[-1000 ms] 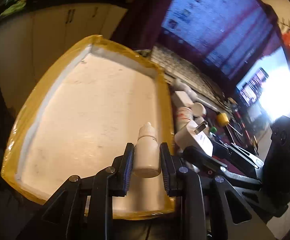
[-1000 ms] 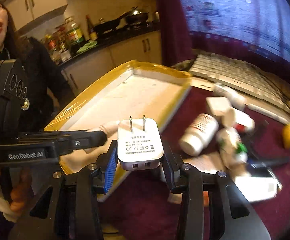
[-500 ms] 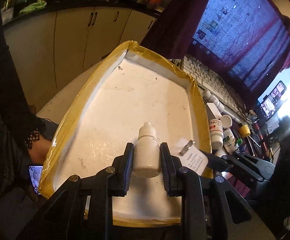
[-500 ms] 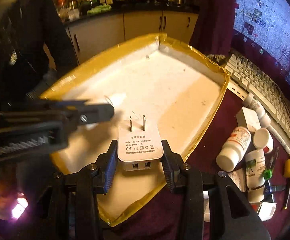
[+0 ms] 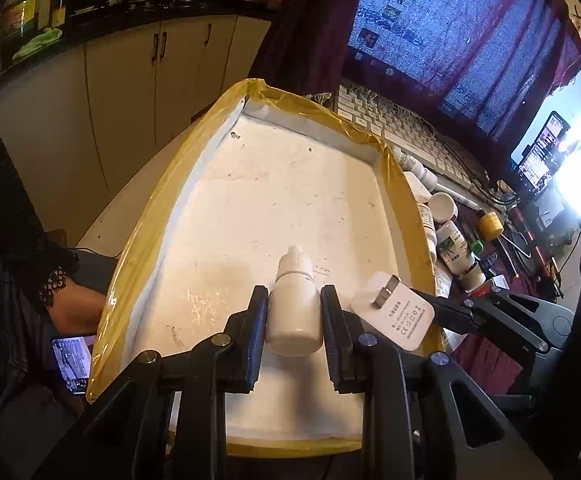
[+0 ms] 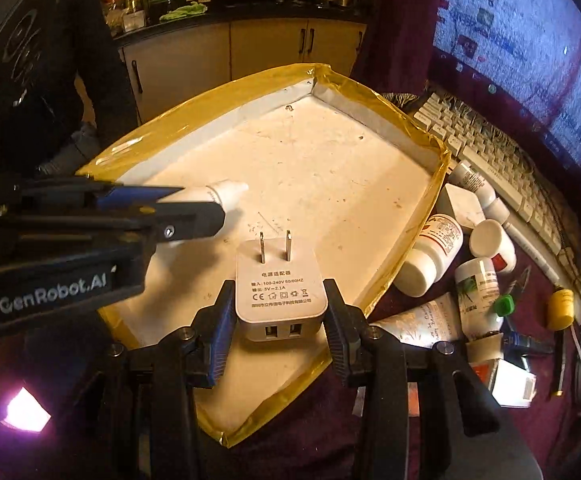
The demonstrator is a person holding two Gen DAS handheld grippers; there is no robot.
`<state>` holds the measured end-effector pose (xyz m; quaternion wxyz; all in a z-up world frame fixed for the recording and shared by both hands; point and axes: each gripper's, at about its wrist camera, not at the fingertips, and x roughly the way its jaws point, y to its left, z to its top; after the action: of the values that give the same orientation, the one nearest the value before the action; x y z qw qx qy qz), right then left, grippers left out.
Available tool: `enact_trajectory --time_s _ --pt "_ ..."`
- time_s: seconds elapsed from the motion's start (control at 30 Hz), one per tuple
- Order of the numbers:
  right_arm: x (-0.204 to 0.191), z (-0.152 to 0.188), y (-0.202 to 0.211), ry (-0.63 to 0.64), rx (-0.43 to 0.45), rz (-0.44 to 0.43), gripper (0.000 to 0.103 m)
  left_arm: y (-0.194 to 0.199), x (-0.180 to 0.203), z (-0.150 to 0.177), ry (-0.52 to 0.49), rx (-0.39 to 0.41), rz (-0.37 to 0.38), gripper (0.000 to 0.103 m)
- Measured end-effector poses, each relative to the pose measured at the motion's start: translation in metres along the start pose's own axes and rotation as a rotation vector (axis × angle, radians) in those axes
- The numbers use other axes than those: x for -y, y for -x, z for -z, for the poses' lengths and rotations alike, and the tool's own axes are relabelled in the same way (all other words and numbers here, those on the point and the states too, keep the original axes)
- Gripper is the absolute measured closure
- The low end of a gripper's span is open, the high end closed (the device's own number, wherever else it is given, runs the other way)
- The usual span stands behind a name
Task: Organize objects
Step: 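Open left gripper releasing dropper bottle while right gripper releases charger in tray, then withdraw both grippers from the tray back over the cluttered desk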
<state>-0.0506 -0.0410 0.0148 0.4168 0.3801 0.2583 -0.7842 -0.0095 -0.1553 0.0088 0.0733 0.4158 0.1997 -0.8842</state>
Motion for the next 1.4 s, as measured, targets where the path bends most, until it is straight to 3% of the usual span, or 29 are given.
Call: enact_trajectory --time_s 0.23,0.27,0.3,0.37,0.5,0.63,0.77,0.9,1.27,1.4 --pt "0.005 0.0 0.006 -0.031 0.018 -0.028 0.063 -0.002 -0.001 -0.001 0.005 0.0 -0.002 0.076" --pt "0.008 0.002 0.013 -0.047 0.045 -0.043 0.06 -0.001 -0.001 -0.001 0.009 0.006 0.004 0.067" --pt "0.012 0.004 0.02 -0.06 0.069 -0.053 0.056 0.002 -0.002 -0.002 0.015 0.02 0.014 0.052" --pt "0.02 0.014 0.038 -0.094 0.133 -0.065 0.037 0.01 -0.001 -0.003 0.026 0.063 0.048 0.033" --pt "0.046 0.045 0.069 -0.188 0.233 -0.081 0.035 0.027 0.013 -0.004 -0.012 0.131 0.074 0.032" --pt "0.083 0.083 0.084 -0.304 0.232 -0.036 0.031 0.034 0.042 0.0 -0.098 0.168 0.138 0.031" --pt "0.124 0.121 0.085 -0.476 0.174 -0.014 0.031 0.028 0.082 0.007 -0.219 0.147 0.181 0.03" --pt "0.146 0.146 0.088 -0.565 0.147 0.041 0.031 0.019 0.11 0.014 -0.287 0.108 0.211 0.03" --pt "0.173 0.166 0.088 -0.658 0.134 0.102 0.031 -0.016 0.197 0.007 -0.6 0.017 0.301 0.03" --pt "0.176 0.169 0.088 -0.656 0.12 0.138 0.031 -0.043 0.228 0.012 -0.729 -0.024 0.265 0.03"
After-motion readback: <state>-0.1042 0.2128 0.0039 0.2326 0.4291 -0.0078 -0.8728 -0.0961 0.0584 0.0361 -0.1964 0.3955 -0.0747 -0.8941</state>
